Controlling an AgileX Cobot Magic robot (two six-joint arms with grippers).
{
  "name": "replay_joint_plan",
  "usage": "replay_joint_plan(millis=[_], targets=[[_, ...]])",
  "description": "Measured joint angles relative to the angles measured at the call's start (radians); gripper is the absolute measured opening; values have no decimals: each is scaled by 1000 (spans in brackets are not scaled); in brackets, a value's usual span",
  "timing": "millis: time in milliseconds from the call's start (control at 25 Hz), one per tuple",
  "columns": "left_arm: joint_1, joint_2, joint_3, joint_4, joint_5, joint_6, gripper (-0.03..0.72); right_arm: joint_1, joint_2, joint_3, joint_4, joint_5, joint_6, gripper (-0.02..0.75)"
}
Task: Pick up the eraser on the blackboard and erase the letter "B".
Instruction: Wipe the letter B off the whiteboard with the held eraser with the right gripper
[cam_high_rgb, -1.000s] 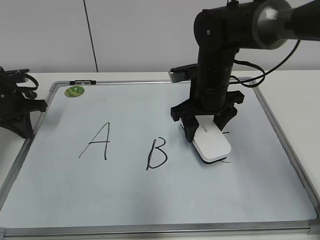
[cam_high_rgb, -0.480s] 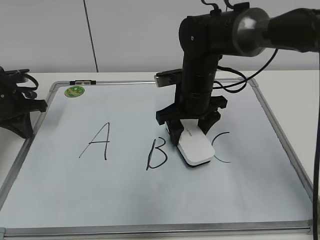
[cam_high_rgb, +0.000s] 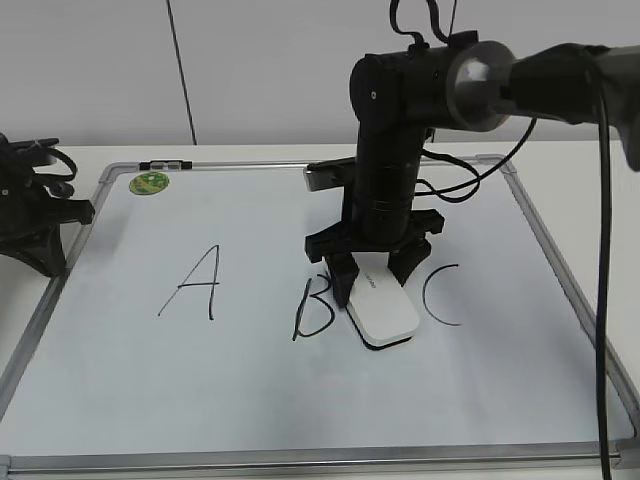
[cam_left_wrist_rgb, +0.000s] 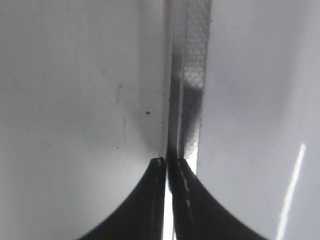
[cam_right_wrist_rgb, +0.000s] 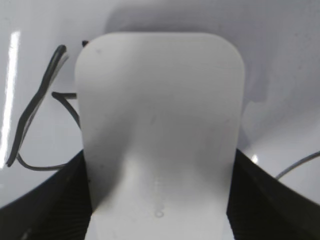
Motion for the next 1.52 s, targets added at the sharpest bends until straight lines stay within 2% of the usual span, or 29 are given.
replay_joint_plan(millis=[400,760,1160,1320,1520], targets=[[0,0,0,0,0,0,15,3,5,-4,15,7,-8,533],[0,0,0,0,0,0,18,98,22,-18,-34,14,-11,533],[-2,0,0,12,0,0,25,212,26,-19,-15,14,-13,533],[-2,0,0,12,0,0,28,236,26,-19,13,14,-17,533],[-2,0,0,12,0,0,29,238,28,-19,-9,14,-8,533]])
